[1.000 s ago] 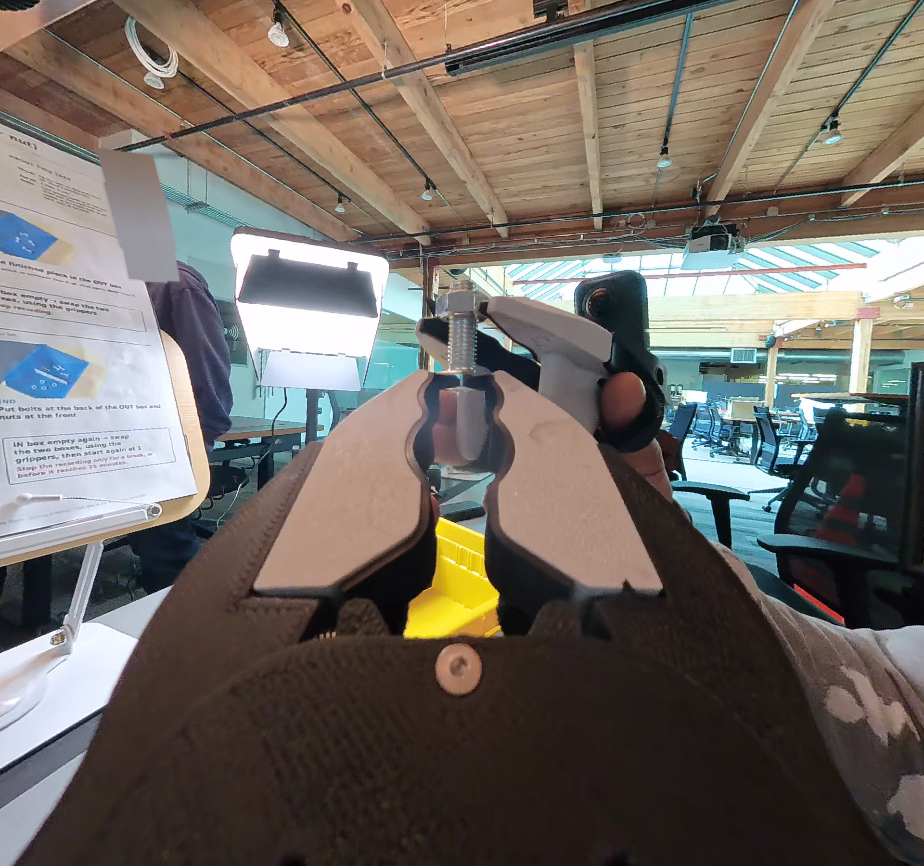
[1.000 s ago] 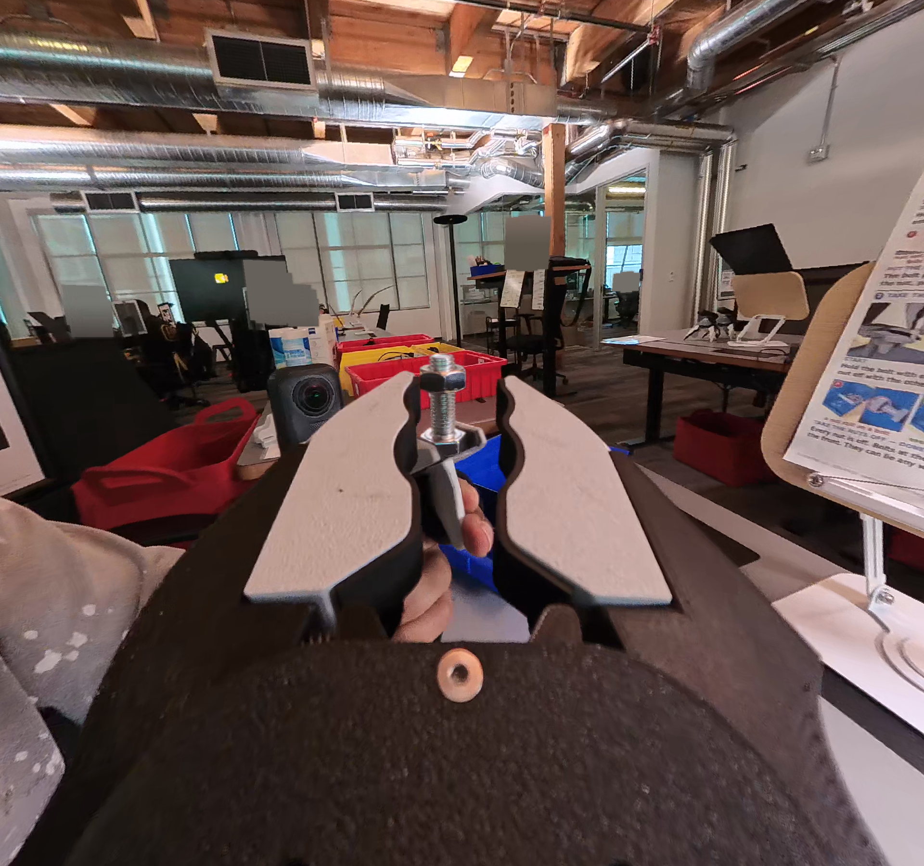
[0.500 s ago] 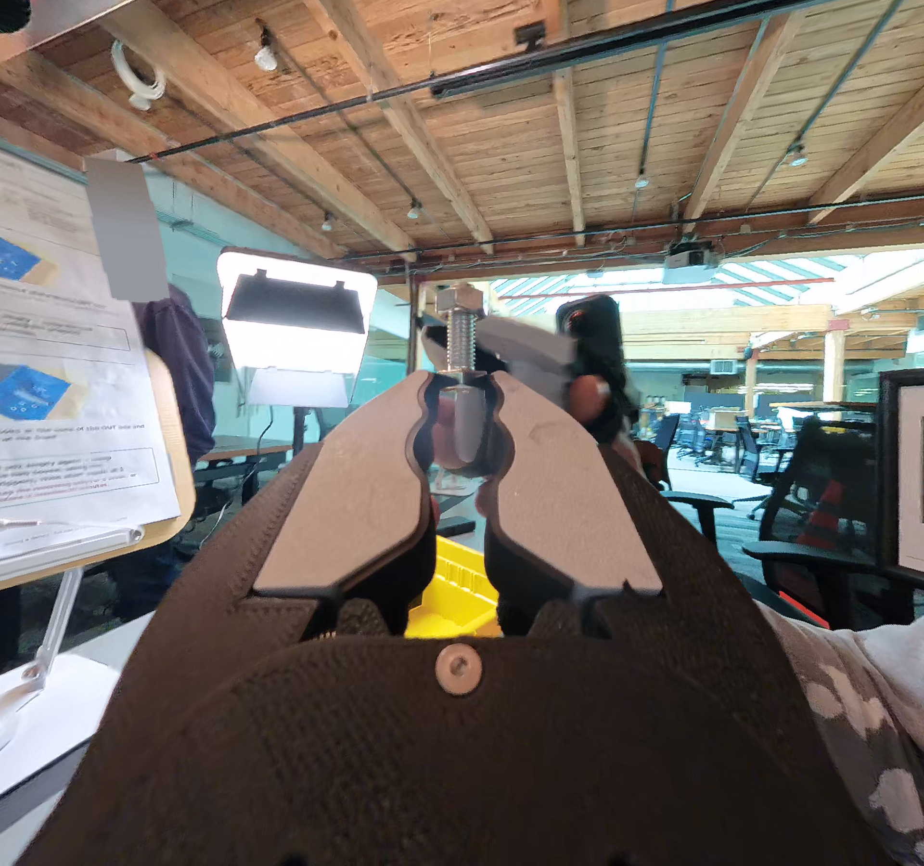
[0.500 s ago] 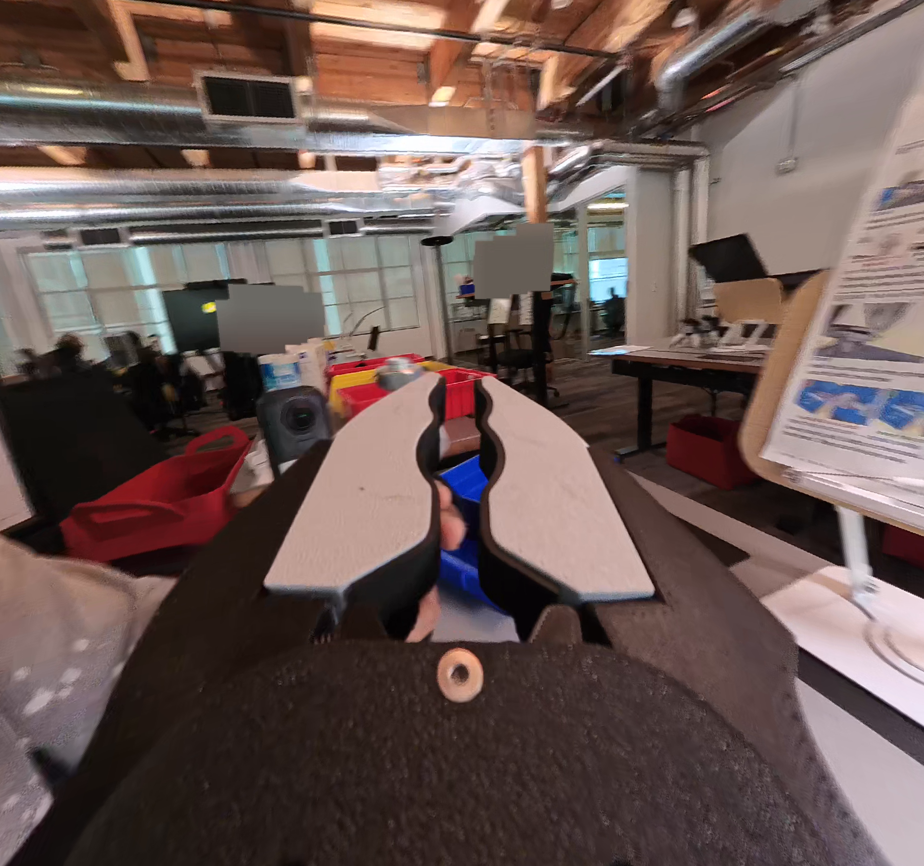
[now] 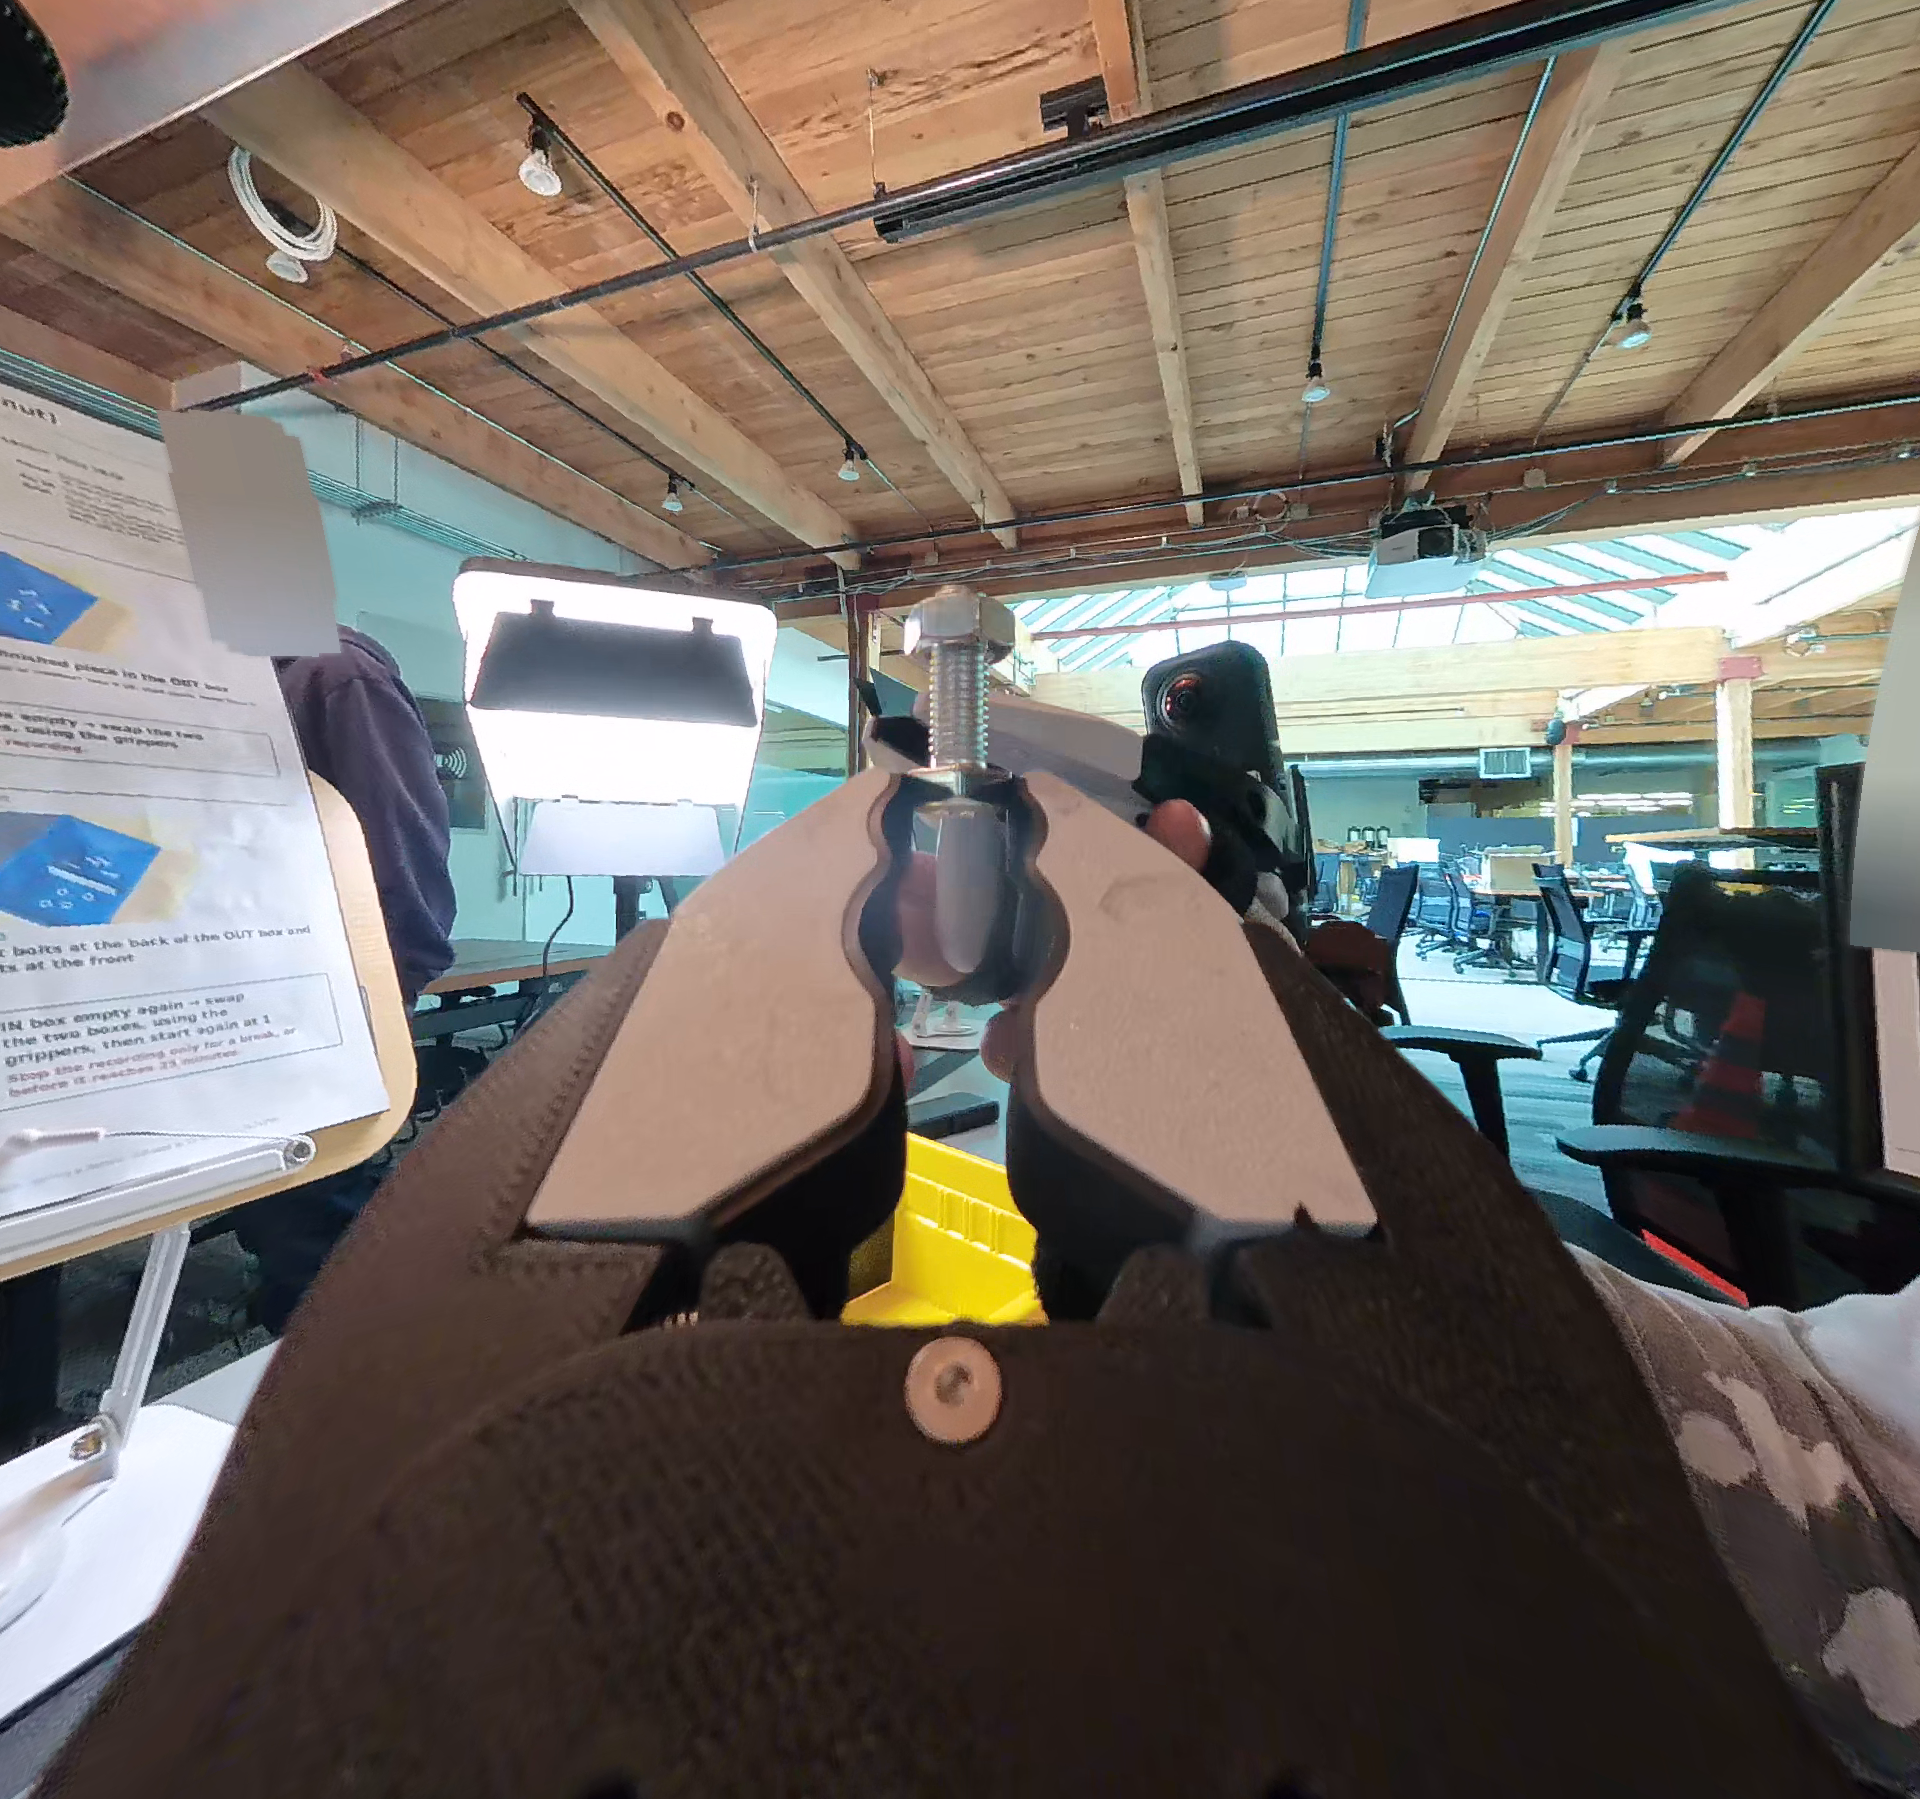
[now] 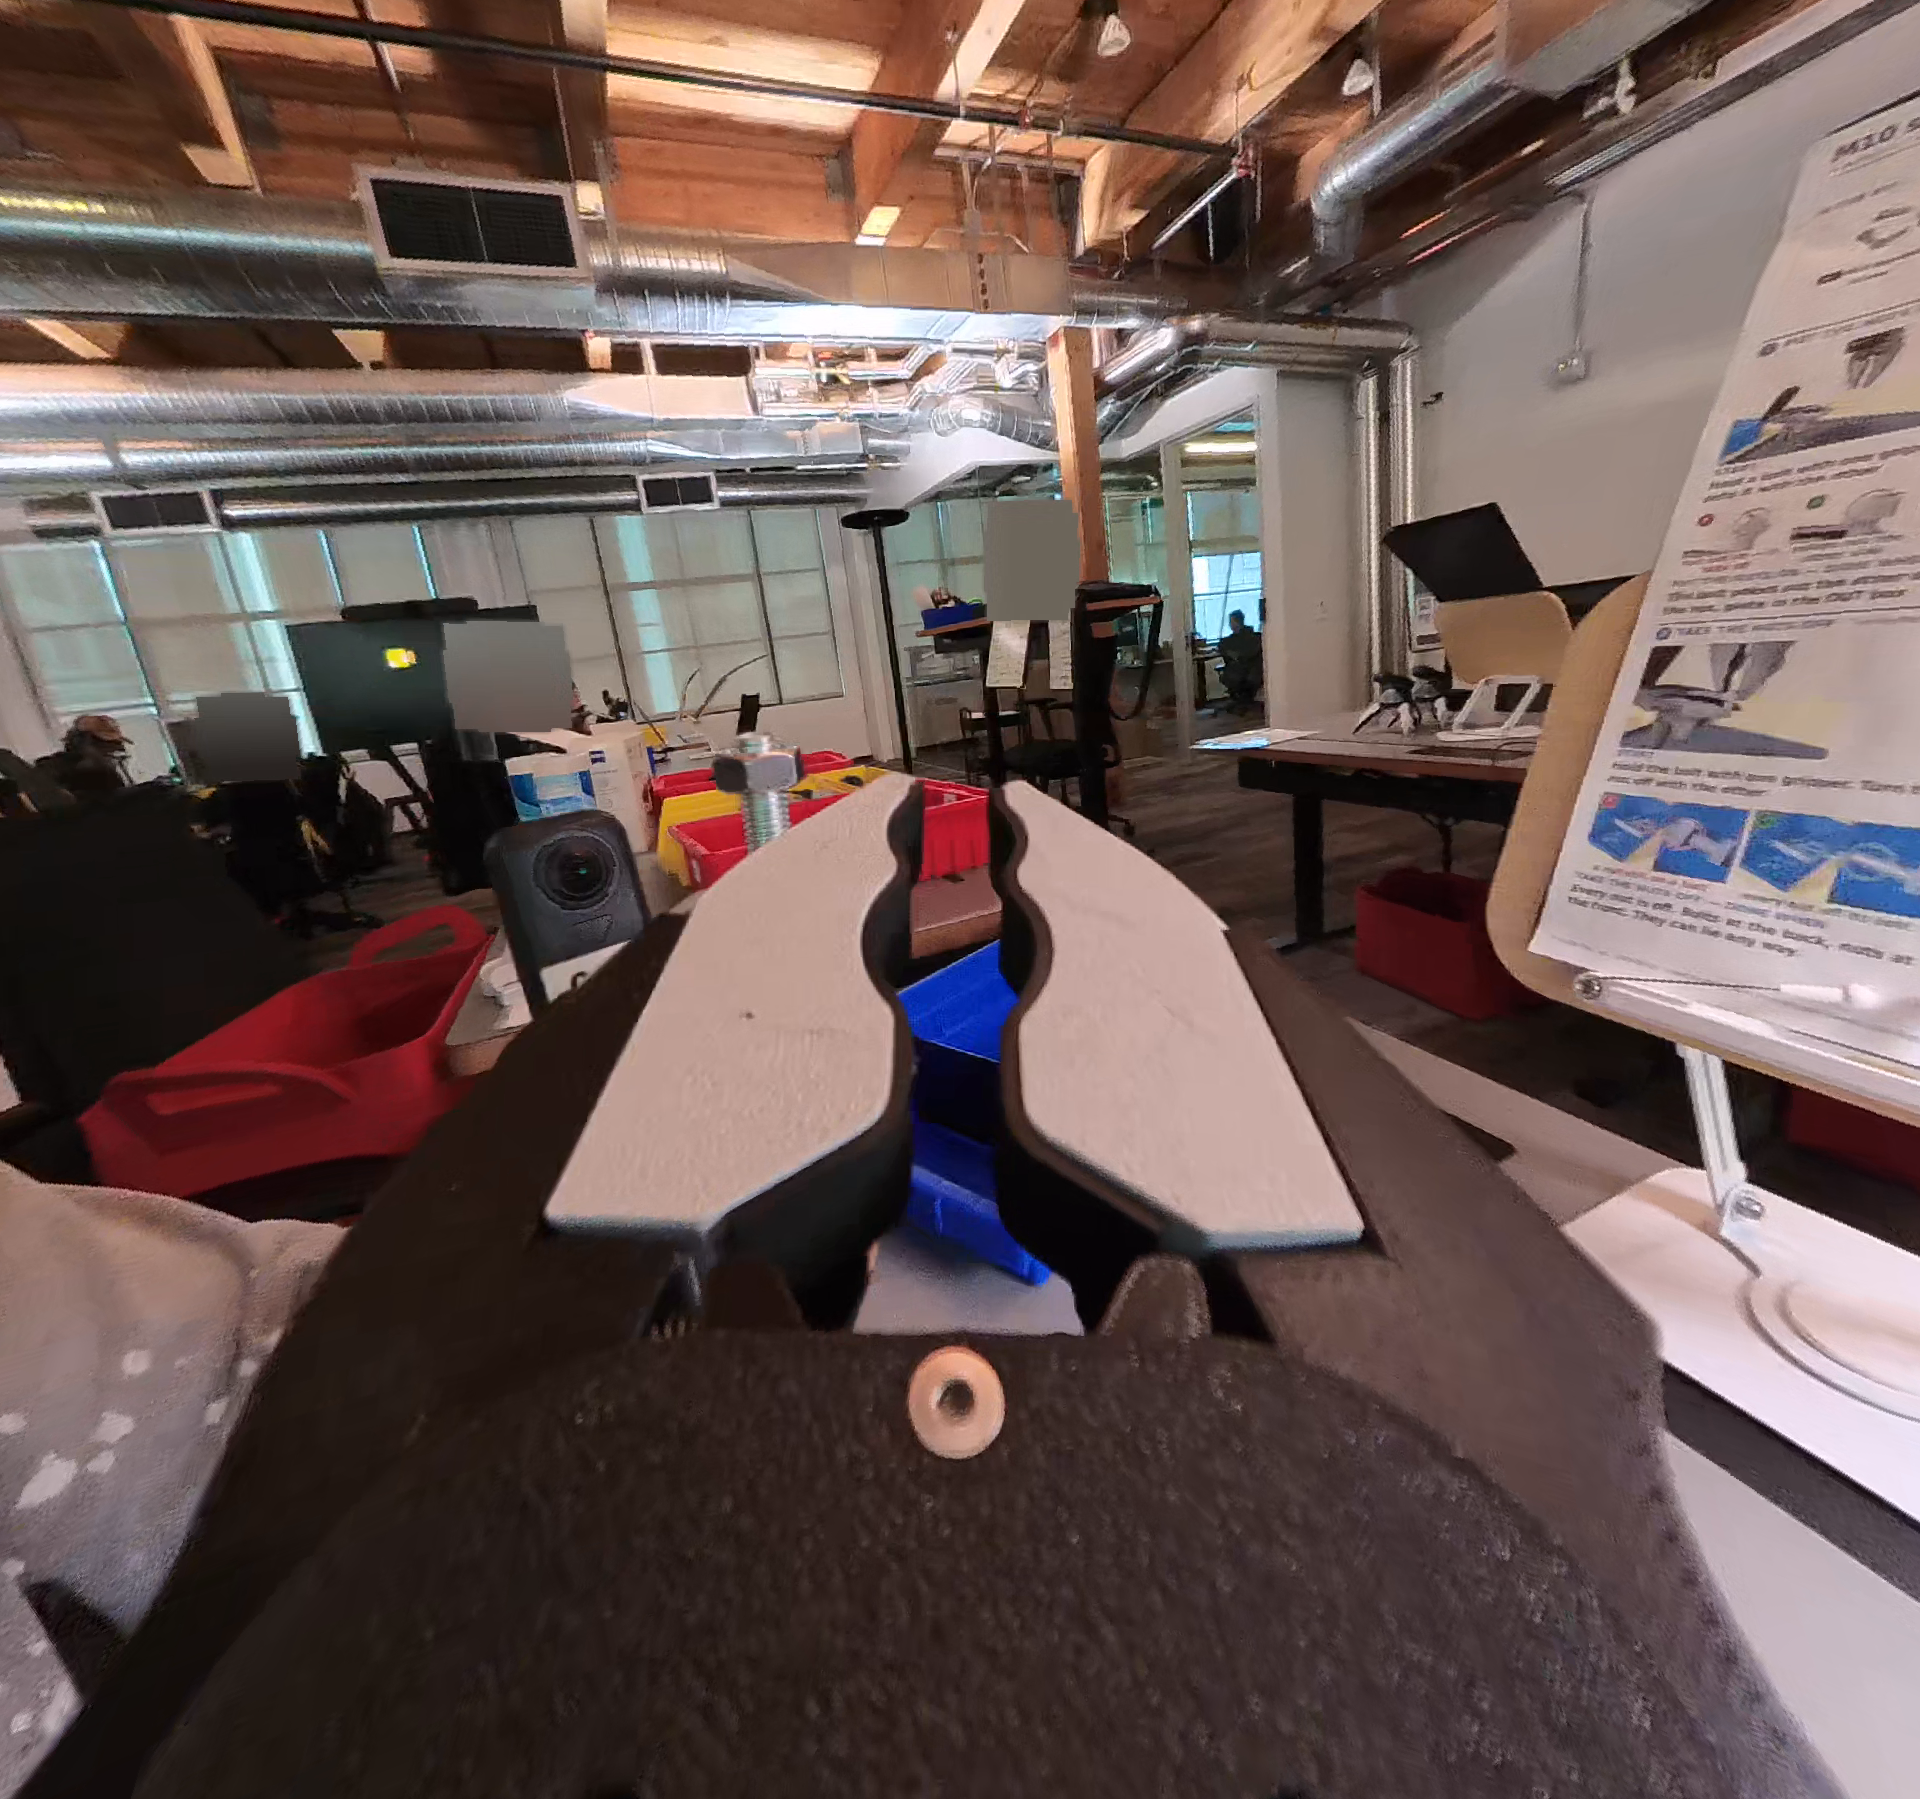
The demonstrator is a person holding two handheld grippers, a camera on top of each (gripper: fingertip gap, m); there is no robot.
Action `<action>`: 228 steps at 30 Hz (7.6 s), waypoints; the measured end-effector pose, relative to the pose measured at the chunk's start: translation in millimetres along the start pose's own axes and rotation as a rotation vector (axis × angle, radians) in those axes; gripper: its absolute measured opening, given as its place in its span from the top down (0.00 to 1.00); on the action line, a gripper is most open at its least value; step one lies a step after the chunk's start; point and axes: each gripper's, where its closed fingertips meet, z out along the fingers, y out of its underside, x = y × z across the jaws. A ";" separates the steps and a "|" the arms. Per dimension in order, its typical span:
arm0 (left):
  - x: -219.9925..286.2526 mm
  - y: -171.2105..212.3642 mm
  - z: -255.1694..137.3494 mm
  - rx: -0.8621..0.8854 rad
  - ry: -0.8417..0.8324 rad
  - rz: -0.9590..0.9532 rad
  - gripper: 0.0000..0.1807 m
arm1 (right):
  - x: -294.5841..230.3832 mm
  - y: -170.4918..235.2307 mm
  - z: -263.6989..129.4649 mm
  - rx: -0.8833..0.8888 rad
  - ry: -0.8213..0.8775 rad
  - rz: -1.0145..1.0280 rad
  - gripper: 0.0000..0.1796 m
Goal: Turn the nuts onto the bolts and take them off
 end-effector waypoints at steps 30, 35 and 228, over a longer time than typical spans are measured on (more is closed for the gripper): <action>3.2 24.8 4.7 -0.094 0.031 -0.058 0.90 | -28.2 15.5 5.8 -0.091 -0.117 -0.073 0.90; 3.6 37.7 7.0 -0.175 0.071 -0.140 0.90 | -20.1 21.2 -1.7 -0.151 -0.159 -0.042 0.91; -82.4 90.5 -36.3 -0.413 -0.015 -0.036 0.90 | 72.0 56.3 -42.2 -0.311 0.056 -0.294 0.88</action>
